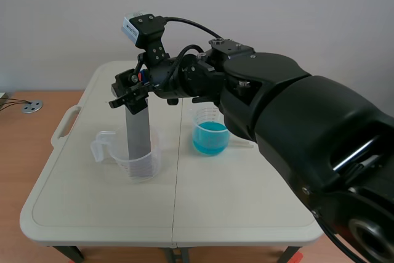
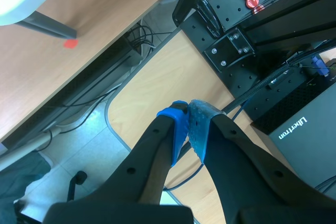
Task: Hold the metal plate by the orange handle, dip it into the blue solution, take it out and point at it, then put the plate back in the beaker on the left.
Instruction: 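Lift the metal plate out of the left beaker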
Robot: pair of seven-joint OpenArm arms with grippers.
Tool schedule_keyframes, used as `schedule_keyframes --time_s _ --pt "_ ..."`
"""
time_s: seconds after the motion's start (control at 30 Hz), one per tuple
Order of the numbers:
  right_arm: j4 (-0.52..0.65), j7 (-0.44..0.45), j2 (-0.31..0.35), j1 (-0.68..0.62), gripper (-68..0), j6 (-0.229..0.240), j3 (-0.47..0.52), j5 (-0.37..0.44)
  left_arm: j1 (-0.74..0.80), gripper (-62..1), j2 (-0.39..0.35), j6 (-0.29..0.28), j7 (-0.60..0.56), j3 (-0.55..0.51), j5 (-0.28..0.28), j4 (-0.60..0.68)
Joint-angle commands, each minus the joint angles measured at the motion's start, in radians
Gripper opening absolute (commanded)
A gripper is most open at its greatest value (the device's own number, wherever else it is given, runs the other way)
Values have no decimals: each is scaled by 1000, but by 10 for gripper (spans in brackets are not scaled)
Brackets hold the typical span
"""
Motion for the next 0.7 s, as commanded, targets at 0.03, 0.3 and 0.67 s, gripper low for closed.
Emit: schedule_keyframes --time_s 0.03,0.3,0.67 --pt "10 14 -9 39 -443 5 -2 8 -1 -590 5 -3 -9 -3 -3 6" --pt "10 14 -9 39 -617 5 -2 8 -1 -590 5 -3 -9 -3 -3 6" --pt "10 23 -8 36 -662 93 -2 0 -1 -590 5 -3 -9 -3 -3 6"
